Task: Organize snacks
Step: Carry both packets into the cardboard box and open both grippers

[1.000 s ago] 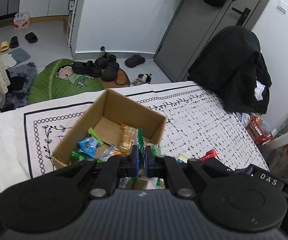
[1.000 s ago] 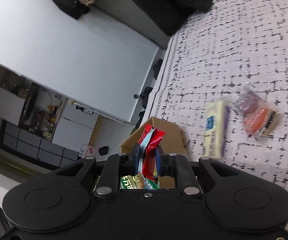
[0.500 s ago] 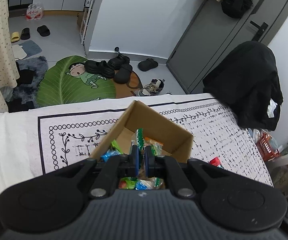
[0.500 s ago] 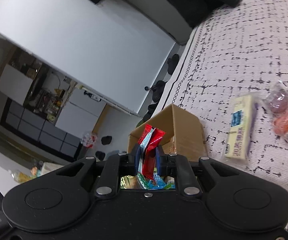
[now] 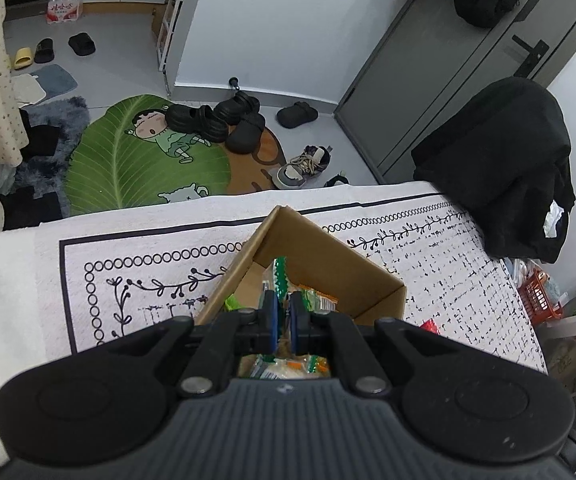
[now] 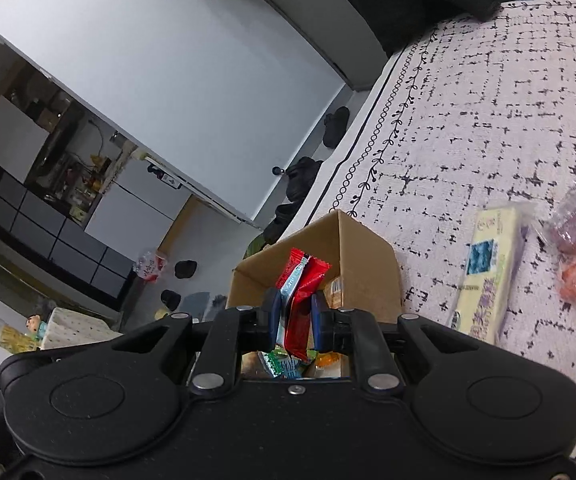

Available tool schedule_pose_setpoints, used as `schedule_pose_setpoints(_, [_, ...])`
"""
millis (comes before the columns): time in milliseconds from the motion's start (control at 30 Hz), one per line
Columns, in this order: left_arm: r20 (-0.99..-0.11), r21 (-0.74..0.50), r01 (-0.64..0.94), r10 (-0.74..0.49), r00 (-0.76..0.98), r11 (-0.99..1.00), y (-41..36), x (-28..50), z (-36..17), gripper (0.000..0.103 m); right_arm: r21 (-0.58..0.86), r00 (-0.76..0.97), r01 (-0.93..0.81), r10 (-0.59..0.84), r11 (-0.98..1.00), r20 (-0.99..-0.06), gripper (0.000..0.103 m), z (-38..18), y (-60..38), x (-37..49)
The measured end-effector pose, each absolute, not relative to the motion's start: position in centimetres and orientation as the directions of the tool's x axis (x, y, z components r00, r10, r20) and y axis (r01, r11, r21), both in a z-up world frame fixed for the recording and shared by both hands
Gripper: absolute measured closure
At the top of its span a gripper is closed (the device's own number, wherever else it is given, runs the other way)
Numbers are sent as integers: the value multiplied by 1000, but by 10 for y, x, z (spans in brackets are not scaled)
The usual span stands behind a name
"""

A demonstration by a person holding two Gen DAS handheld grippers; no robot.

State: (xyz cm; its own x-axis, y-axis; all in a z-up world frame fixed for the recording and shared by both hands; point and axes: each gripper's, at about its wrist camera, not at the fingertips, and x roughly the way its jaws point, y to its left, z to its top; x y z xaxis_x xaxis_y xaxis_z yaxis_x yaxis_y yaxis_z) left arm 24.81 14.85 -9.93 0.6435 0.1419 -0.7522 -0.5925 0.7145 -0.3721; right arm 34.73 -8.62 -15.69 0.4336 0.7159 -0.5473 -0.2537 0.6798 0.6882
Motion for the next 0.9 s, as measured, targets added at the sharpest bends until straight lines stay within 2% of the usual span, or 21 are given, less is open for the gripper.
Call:
schedule_pose_setpoints(133, [-761,-360,-586,135,635,726,153,259,-99,98,675,437,-265,710,688,-553,86,-154,-78,354])
schedule_pose_setpoints(300, [-767,-348,-576,129,629,739,157,273,-96,98,665,437,-271,704,696,-559,81,-153,-70,360])
schedule_pose_setpoints(367, [-768,-343,-575,130,627,743,157,279,-95,98,665,437,-269,704,697,-560,75,-153,-70,363])
schedule_pose_setpoints(600, [-782,-340,-581,121,611,740,158,288,-96,96,682,438,-234,702,693,-562,73,-153,-82,370])
schedule_pose_setpoints(800, [-792,-337,-601,127,597,725,160,282,-95,91,676,446,-213,686,706,-576,62,-147,-93,369])
schedule_pose_setpoints(900, [-796,-324,-608,139,590,725,157,279,-93,80,667,444,-212,679,714,-585,61,-145,-96,367])
